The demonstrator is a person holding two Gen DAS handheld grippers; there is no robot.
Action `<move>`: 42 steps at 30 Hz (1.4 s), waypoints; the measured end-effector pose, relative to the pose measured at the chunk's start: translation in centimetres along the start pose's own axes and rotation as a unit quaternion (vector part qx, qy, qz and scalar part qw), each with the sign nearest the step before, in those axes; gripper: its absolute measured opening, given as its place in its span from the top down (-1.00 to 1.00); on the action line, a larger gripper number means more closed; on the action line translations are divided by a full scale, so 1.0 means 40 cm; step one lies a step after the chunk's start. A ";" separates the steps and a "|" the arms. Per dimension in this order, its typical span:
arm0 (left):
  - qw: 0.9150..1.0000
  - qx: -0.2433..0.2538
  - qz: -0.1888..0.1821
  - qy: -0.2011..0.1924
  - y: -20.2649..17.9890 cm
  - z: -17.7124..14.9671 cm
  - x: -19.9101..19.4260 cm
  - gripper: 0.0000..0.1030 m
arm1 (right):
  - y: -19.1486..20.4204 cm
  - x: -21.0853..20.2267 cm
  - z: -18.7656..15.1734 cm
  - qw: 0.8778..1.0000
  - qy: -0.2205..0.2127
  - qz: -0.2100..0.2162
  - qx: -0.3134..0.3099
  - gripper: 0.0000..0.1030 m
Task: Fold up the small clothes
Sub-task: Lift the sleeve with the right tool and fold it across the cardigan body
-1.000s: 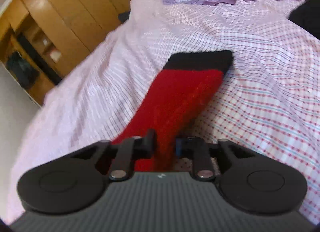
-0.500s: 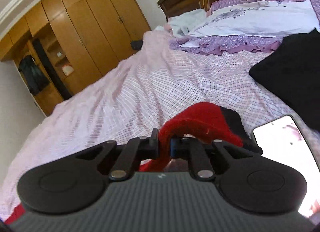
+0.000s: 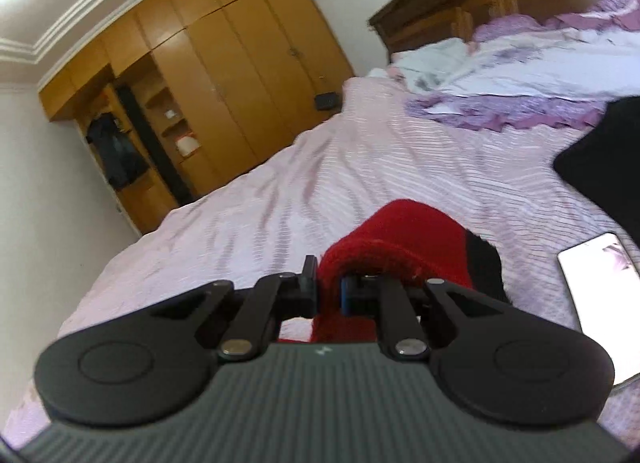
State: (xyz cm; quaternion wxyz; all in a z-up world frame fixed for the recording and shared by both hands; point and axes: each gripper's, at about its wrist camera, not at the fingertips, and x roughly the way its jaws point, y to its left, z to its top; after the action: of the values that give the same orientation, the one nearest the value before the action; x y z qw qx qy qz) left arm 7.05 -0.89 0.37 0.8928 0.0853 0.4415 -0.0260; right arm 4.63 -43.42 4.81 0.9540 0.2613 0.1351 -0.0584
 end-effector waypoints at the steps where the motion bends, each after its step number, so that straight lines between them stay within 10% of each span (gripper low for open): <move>1: 1.000 -0.001 -0.001 -0.002 0.002 0.000 -0.006 -1.00 | 0.019 -0.005 -0.005 1.000 0.000 0.006 -0.003 0.73; 28: 0.996 -0.051 0.063 -0.033 0.243 -0.049 -0.107 -1.00 | 0.476 0.064 -0.086 0.983 0.025 0.154 -0.095 0.73; 42: 0.993 -0.093 0.077 -0.010 0.363 -0.083 -0.056 -1.00 | 0.670 0.150 -0.417 0.955 0.150 0.222 -0.126 0.72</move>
State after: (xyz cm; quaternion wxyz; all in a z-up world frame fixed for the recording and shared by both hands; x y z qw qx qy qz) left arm 4.86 13.94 2.05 0.9005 0.0352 0.4253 0.0835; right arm 11.44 -12.13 2.22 0.9367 0.1684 0.2219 0.2123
